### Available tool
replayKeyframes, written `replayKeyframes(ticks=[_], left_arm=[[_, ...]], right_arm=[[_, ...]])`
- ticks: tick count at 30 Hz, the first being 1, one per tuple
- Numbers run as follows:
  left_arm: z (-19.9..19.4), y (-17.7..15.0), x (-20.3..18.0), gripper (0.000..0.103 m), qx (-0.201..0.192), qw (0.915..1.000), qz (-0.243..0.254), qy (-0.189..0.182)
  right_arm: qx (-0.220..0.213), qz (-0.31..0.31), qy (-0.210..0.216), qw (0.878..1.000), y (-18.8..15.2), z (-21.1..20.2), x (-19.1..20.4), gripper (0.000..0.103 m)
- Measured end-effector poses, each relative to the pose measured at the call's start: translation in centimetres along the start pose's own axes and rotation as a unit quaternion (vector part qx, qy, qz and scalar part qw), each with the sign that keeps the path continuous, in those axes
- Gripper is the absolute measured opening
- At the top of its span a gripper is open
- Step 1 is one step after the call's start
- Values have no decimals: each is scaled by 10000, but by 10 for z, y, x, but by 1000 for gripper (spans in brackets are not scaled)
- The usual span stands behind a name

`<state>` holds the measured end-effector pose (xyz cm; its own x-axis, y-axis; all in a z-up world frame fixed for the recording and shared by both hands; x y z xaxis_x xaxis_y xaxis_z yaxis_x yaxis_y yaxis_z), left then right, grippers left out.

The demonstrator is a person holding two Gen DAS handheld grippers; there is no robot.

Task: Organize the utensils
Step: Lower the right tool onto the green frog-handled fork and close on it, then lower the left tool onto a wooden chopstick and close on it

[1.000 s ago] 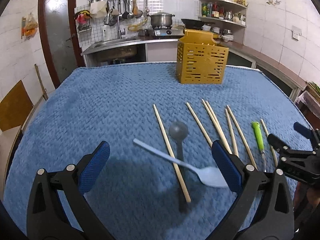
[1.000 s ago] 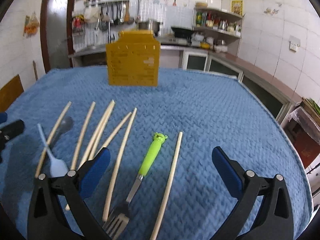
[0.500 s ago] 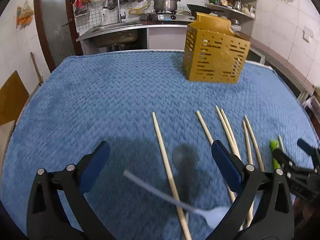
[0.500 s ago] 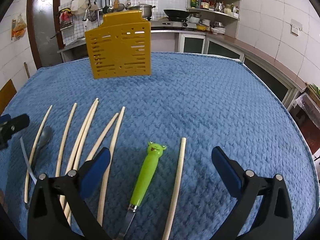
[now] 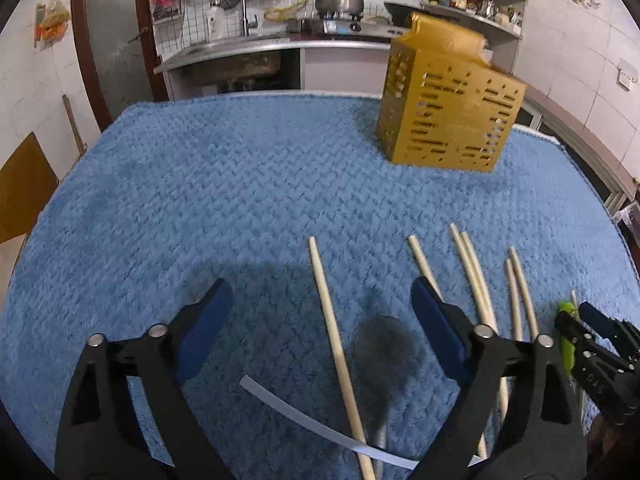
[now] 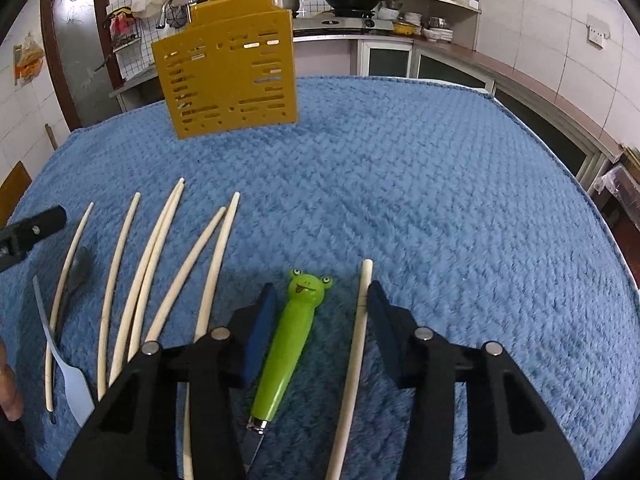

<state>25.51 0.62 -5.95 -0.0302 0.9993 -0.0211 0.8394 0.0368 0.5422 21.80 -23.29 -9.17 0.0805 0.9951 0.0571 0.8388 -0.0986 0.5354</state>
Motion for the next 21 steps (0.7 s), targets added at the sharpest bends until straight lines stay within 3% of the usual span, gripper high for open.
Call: replayKeyframes(ticks=[3, 9, 21], left_arm=[[14, 0, 3, 69, 281, 9995, -55, -107], [33, -3, 5, 58, 653, 9977, -101, -148], [46, 7, -2, 58, 1029, 9946, 144, 55]], right_arm=[[23, -10, -21, 10000, 3, 1, 0, 38], [114, 32, 56, 9999, 10, 4, -1, 28], [429, 10, -24, 9991, 12, 5, -1, 28]])
Point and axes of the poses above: each gripper's, at about its wrist camera, not at the fingertips, and z roughly the way its jaws point, x to its left, y to its top, the point moved 5 cm from there along z, roughly the way its jaws point, and after that the axes turned 8 degrees about x, right-handed, at the moved point
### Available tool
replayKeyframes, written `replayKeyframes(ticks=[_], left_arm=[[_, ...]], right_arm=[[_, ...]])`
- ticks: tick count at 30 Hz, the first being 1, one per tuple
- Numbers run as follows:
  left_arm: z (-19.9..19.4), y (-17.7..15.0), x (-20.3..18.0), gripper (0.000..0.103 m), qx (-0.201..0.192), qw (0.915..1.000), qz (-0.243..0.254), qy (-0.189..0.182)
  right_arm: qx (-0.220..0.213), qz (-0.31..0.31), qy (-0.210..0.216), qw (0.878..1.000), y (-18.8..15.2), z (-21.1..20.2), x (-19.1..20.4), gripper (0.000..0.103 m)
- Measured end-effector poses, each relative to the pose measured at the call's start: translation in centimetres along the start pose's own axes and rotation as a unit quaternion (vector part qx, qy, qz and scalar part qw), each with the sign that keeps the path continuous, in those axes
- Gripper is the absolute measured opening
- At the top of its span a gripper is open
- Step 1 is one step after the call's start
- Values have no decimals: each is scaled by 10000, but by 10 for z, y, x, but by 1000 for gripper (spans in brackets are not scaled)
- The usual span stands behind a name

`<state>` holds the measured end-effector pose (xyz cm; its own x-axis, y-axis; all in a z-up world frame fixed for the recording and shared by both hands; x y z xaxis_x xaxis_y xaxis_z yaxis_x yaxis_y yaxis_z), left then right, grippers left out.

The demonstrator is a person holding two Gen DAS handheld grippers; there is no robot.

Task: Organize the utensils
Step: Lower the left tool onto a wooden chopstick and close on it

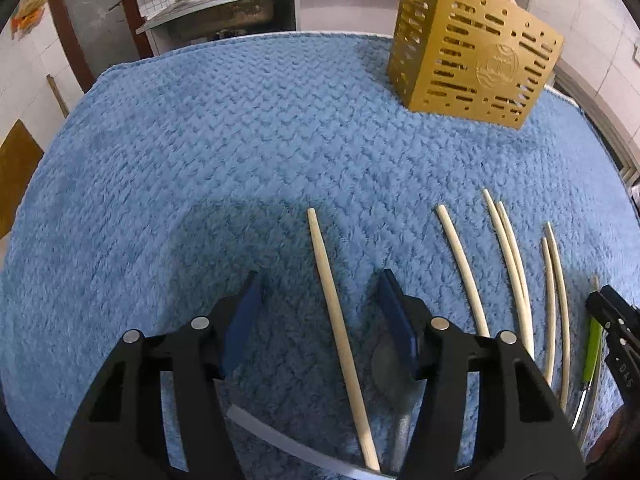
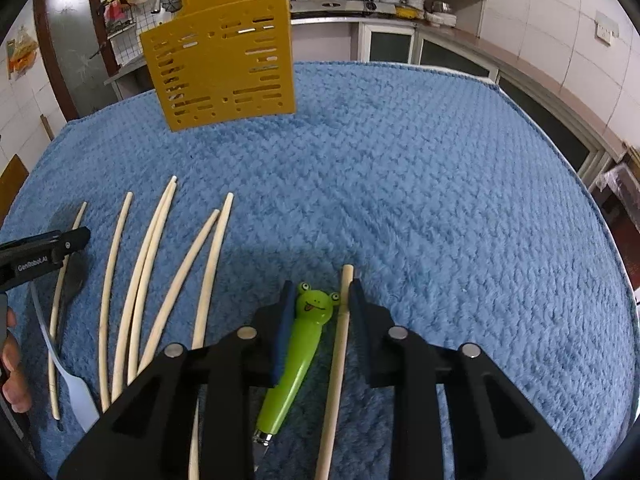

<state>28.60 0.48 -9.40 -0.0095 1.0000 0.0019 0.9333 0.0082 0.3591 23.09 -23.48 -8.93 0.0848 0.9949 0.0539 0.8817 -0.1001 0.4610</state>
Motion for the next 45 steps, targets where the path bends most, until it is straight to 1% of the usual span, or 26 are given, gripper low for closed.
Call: replayKeyframes(ticks=[2, 4, 5, 7, 9, 12, 13, 15, 17, 20, 21, 22, 23, 25, 28, 32, 33, 36, 39, 45], left_arm=[[1, 2, 2, 58, 55, 9999, -51, -72], [2, 5, 2, 58, 47, 10000, -48, -69], [3, 6, 2, 58, 30, 10000, -44, -54], [4, 8, 1, 58, 2, 10000, -43, 4], [4, 9, -1, 58, -12, 10000, -33, 79], [4, 10, -1, 55, -60, 9999, -30, 98], [4, 10, 0, 55, -82, 9999, -36, 108], [3, 9, -1, 49, -127, 9998, -30, 128], [2, 8, -2, 43, -178, 9998, -30, 123], [0, 6, 0, 35, -190, 9998, -43, 76], [-1, 6, 1, 26, -192, 9998, -56, 47], [-1, 6, 3, 19, -190, 9998, -71, 22], [-1, 6, 4, 16, -173, 9998, -94, -7], [-2, 7, 7, 15, -155, 9997, -131, -107], [-2, 7, 9, 13, -170, 9997, -132, -137], [-4, 7, 9, 8, -173, 9996, -157, -141], [-6, 6, 11, 5, -174, 9995, -183, -175], [-9, 7, 12, 5, -189, 9992, -215, -274], [-8, 6, 11, 5, -174, 9993, -198, -272], [-6, 1, 11, 6, -126, 9995, -151, -266]], right_arm=[[116, 23, 95, 9999, -1, -3, -1, 28], [183, -21, 114, 9998, -2, -4, -1, 28], [196, -35, 107, 9997, -2, -3, -1, 28], [248, -15, 99, 9996, -2, 1, -1, 32], [292, 2, 64, 9996, -2, 5, -1, 34], [247, -11, 6, 9997, -1, 7, 1, 33], [227, -14, -13, 9997, -1, 8, 2, 32], [157, -18, -49, 9999, 1, 8, 2, 30], [65, -73, -80, 9999, 2, 8, 4, 25], [-67, -156, -146, 9997, 2, 7, 7, 24], [-97, -181, -145, 9997, 2, 7, 7, 24], [-104, -190, -135, 9997, 2, 6, 7, 24], [-105, -176, -87, 9998, 3, 6, 7, 23], [-111, -135, 22, 9998, 4, 4, 5, 23], [-163, -160, 166, 9996, 6, 2, 6, 23], [-212, -255, 349, 9988, 9, 0, 9, 23], [-235, -281, 385, 9986, 11, -1, 10, 23], [-296, -401, 471, 9977, 16, -2, 13, 23], [-226, -511, 429, 9975, 19, 2, 18, 23], [-103, -546, 495, 9972, 10, 9, 20, 24]])
Point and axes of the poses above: each gripper's, at about its wrist camera, not at the fingertips, and z roughly the way its jaws point, x to its left, y to its top, the point moved 5 cm from there along z, roughly the way its jaws point, and after that the axes turned 8 degrees about x, right-handed, at the moved point
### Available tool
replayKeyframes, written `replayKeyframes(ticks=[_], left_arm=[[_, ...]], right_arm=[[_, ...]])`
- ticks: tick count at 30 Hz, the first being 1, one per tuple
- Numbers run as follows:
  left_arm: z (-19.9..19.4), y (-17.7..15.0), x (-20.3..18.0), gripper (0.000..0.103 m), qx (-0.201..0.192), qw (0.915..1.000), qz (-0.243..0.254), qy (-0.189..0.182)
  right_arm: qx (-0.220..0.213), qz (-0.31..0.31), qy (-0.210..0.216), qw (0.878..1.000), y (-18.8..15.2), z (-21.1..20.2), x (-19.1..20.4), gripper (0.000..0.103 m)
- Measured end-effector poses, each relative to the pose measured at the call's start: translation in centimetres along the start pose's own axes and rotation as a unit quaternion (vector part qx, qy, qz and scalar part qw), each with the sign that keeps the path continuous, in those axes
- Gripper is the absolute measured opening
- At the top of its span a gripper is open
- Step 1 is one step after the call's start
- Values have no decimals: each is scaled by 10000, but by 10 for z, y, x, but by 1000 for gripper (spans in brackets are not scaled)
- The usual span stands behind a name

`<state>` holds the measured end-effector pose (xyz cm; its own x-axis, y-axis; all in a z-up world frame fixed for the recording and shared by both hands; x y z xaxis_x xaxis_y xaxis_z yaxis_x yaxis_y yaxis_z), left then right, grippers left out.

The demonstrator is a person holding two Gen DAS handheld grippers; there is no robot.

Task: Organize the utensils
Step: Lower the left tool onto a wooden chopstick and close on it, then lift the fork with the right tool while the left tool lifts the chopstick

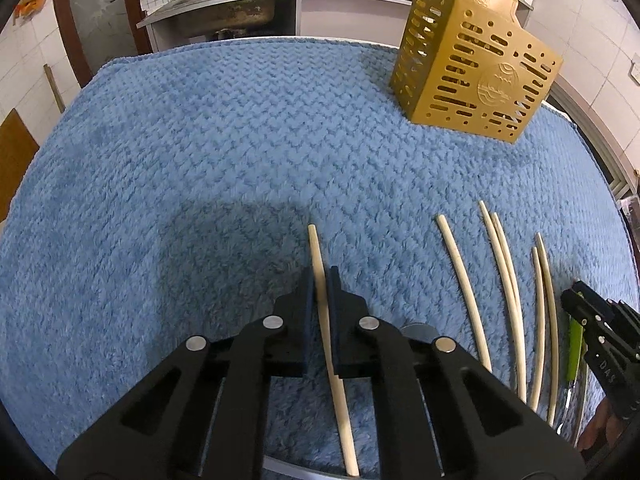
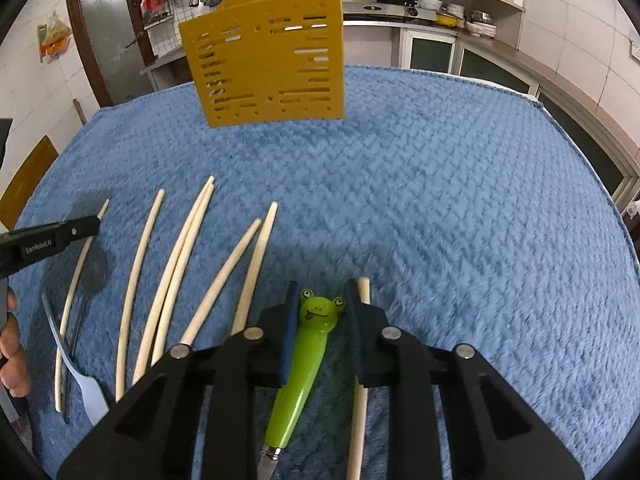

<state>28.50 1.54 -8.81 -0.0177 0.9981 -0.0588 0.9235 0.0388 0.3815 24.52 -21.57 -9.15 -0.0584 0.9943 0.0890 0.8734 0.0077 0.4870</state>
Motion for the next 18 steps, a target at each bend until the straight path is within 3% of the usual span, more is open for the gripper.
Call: replayKeyframes(ticks=[5, 9, 18], left_arm=[[1, -1, 1, 7, 37, 10000, -22, -4], [0, -5, -1, 7, -18, 10000, 29, 79], [-1, -10, -5, 8, -71, 9997, 144, 189]], right_arm=[[65, -18, -40, 10000, -6, -6, 2, 24], [38, -21, -99, 9999, -10, -11, 2, 33], [67, 51, -172, 9998, -19, -9, 6, 30]])
Point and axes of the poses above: each gripper's, at about its wrist camera, not at the fingertips, and z roughly the way its jaws point, x to its left, y to its top, the point moved 5 cm from there along z, roughly the way its jaws point, and after that the axes turned 8 degrees about x, right-handed, at the moved point
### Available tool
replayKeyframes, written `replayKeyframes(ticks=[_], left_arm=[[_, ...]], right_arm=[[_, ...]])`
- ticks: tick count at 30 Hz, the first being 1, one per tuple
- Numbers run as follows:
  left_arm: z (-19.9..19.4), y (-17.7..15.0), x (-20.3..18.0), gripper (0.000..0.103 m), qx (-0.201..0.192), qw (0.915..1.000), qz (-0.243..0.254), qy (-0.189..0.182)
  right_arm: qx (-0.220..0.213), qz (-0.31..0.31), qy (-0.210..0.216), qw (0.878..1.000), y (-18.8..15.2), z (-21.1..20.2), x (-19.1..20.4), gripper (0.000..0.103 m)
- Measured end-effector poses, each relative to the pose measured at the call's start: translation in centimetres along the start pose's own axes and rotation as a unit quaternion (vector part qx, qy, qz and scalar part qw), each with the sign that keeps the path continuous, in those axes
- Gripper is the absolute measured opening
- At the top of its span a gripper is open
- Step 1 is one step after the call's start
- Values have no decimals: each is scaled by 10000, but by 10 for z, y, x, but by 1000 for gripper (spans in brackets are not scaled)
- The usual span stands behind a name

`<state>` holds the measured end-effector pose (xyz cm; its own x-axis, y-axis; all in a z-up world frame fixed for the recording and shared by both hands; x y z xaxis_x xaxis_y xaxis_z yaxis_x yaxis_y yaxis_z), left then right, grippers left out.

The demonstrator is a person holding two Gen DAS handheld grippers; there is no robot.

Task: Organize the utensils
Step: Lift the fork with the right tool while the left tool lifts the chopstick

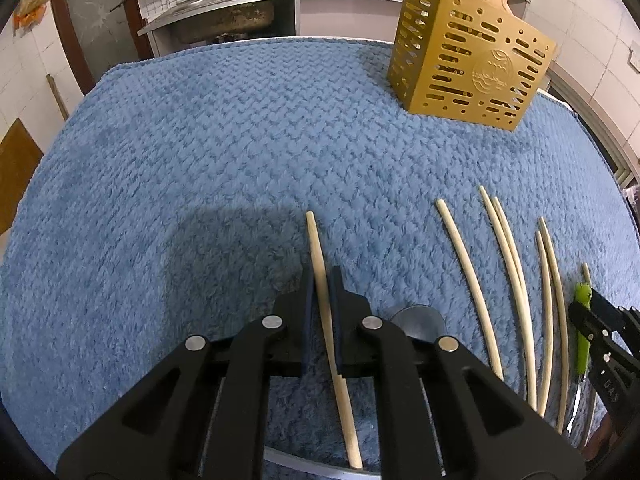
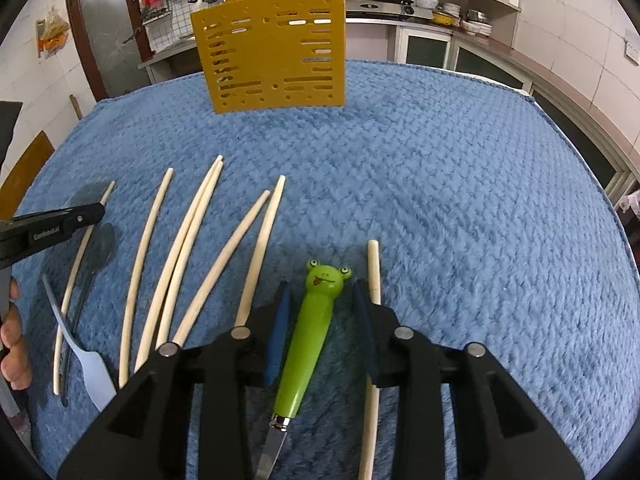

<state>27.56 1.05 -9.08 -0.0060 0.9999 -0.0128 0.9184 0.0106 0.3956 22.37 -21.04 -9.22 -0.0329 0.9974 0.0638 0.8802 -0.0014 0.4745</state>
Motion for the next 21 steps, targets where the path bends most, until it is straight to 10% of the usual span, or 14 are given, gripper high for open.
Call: replayKeyframes(ticks=[21], left_arm=[[-7, 6, 3, 5, 69, 9992, -91, -384]], right_arm=[[14, 276, 227, 9994, 11, -2, -3, 19]])
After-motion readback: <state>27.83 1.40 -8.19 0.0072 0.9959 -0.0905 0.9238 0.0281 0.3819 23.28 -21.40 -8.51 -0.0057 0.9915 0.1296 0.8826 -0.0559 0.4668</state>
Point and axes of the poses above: each gripper's, at about its wrist camera, not at the fingertips, and z roughly the way its jaws point, x to its left, y to its top, the point moved 5 cm from there along z, roughly the way its jaws point, and after that the axes turned 8 degrees about x, right-handed, at the moved point
